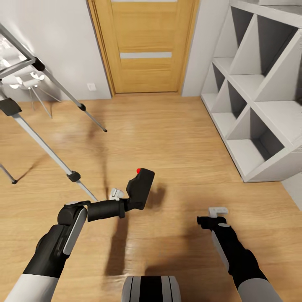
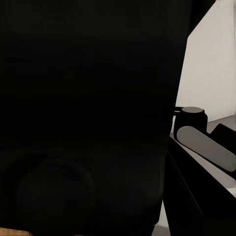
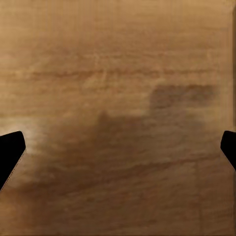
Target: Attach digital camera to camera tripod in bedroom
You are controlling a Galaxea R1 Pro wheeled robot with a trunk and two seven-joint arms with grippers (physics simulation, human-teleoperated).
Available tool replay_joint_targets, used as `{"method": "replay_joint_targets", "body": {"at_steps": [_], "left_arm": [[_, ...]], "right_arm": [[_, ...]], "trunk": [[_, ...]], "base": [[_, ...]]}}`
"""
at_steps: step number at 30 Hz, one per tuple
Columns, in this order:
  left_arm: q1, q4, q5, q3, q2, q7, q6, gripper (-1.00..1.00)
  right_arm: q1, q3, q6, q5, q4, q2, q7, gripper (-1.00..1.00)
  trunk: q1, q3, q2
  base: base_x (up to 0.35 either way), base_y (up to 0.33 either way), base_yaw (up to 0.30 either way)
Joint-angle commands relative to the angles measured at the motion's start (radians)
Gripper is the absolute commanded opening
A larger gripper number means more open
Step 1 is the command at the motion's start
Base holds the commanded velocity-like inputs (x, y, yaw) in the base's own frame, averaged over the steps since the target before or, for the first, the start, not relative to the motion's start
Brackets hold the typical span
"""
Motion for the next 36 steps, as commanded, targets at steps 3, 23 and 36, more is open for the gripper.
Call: {"method": "replay_joint_targets", "body": {"at_steps": [3,23,36], "left_arm": [[0.0,0.0,0.002,-0.001,0.001,-0.001,0.004,-1.0],[0.0,0.0,0.001,-0.002,0.001,0.0,0.003,-1.0],[0.0,0.0,-0.001,-0.002,0.001,0.003,0.003,-1.0]], "right_arm": [[-0.001,0.0,0.006,0.004,-0.001,0.0,-0.001,1.0],[0.0,0.0,0.006,0.003,-0.001,0.0,-0.001,1.0],[0.0,0.0,0.006,0.003,-0.001,0.0,-0.001,1.0]], "trunk": [[-0.001,0.011,0.0],[-0.01,0.088,0.005],[-0.016,0.139,0.008]], "base": [[0.0,0.0,0.0],[0.0,0.0,0.0],[0.0,0.0,0.0]]}}
